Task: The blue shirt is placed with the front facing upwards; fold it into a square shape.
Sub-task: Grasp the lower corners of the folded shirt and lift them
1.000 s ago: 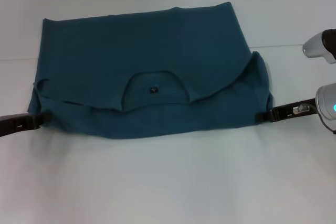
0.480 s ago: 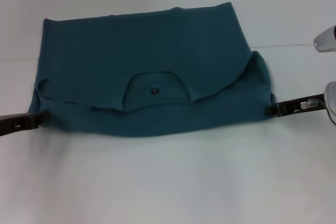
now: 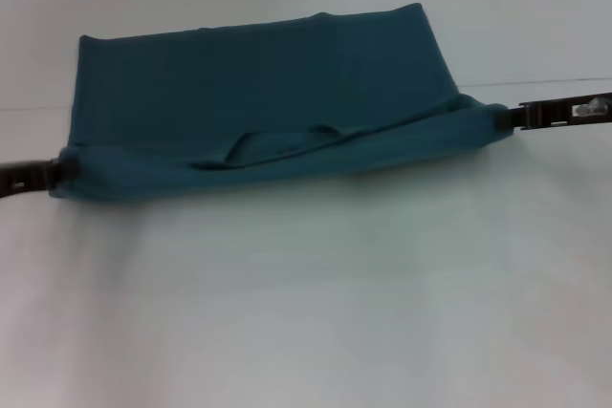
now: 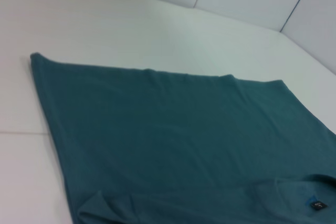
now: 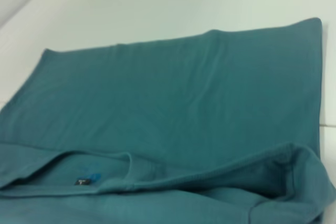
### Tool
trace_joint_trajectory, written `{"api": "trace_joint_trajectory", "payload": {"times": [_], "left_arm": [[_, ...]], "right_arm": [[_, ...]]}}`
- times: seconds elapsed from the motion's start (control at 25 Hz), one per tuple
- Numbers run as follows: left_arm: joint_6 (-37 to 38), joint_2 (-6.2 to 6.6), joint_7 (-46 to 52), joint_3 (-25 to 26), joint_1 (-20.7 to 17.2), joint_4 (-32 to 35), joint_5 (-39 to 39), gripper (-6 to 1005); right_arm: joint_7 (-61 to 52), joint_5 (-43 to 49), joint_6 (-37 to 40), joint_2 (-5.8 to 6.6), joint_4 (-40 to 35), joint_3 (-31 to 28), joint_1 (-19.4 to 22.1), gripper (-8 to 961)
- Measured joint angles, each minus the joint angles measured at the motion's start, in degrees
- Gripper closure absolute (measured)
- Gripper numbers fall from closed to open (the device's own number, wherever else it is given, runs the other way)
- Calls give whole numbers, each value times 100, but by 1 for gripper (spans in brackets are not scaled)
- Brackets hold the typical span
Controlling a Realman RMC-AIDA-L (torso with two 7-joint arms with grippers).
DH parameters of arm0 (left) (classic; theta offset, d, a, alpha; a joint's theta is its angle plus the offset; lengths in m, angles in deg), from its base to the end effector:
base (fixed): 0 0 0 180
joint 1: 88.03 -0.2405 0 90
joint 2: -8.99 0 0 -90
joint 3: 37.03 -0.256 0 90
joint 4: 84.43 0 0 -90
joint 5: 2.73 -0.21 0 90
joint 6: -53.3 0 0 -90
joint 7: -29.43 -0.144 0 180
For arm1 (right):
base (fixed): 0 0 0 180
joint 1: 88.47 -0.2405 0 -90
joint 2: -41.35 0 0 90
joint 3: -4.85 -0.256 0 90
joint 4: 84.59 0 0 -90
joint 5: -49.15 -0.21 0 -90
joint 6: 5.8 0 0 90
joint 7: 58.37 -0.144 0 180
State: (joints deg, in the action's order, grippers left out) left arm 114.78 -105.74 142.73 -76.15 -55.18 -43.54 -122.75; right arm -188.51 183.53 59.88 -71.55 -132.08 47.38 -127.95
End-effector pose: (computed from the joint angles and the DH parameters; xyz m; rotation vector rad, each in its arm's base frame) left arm -0.3080 0.4011 0.0600 -2.1027 -1.2235 -0.4831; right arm 0.2681 0.4299 0.0780 -2.1542 1.2527 0.2825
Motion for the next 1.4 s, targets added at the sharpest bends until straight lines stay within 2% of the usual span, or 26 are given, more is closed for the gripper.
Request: {"api": "trace_joint_trajectory", "payload": {"times": [0.36, 0.52, 0.72, 1.16, 1.4], "left_arm": [[709, -44, -5, 7, -542, 85, -46, 966], [1095, -63, -5, 245, -787, 222, -285, 967], [1625, -82, -59, 442, -990, 260, -458, 967], [2652, -192, -171, 696, -1345, 414, -465, 966], [3109, -226, -237, 860, -1506, 432, -470, 966]], "right_arm": [[85, -29, 439, -55, -6, 7, 565, 915], [125, -26, 672, -77, -5, 15, 788, 915], [156, -15, 1050, -134, -6, 21, 1039, 916], [337, 10, 1843, -123, -15, -16, 1596, 915], [437, 4, 2054, -160, -24, -45, 1933, 914]]}}
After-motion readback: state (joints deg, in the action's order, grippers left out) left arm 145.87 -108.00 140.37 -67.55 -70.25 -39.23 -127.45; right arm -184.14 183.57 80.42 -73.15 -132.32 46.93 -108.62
